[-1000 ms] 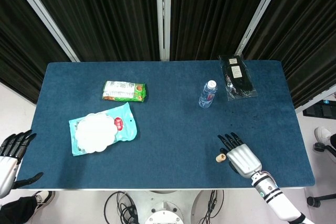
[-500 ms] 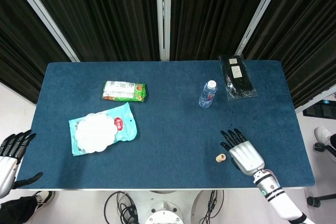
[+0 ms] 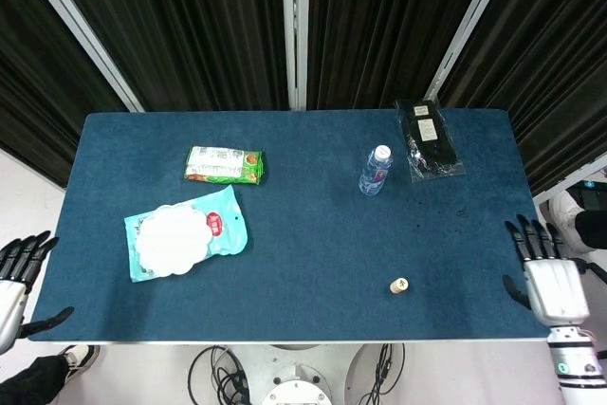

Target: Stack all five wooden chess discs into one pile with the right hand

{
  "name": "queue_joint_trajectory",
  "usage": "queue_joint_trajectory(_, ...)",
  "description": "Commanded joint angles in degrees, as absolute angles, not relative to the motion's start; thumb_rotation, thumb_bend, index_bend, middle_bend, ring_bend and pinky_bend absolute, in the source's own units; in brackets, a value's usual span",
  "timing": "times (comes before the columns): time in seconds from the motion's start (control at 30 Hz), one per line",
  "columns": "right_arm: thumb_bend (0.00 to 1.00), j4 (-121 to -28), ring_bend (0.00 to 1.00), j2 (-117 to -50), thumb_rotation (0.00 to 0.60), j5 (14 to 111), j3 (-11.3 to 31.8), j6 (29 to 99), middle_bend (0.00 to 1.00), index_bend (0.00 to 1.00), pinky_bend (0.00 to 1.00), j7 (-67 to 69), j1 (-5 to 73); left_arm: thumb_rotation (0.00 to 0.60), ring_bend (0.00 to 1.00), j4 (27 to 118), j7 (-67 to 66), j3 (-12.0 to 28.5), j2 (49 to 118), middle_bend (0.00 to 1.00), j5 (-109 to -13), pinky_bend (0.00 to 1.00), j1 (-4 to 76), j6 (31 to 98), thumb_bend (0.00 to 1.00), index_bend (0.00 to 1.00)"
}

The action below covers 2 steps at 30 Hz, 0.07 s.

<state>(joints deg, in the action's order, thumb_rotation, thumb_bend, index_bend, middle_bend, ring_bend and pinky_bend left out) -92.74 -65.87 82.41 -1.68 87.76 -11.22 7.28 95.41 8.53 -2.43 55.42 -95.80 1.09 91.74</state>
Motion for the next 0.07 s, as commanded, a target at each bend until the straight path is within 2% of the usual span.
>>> queue_joint_trajectory(0.03, 0.23, -90.37, 0.0, -64.48, 0.6, 79.92, -0.73, 87.84, 0.0, 0.0, 0.0, -8.23, 4.95, 0.6, 0.0, 95.35, 8.15, -2.25, 55.66, 0.01, -95.55, 0.0, 1.06, 91.78, 0.0, 0.07)
queue_joint_trajectory(0.07, 0.23, -90.23, 0.0, -64.5, 0.6, 80.08, -0.68, 87.84, 0.0, 0.0, 0.0, -8.11, 4.83, 0.6, 0.0, 95.35, 8.04, -2.22, 55.69, 0.01, -95.37, 0.0, 1.08, 91.64, 0.0, 0.07)
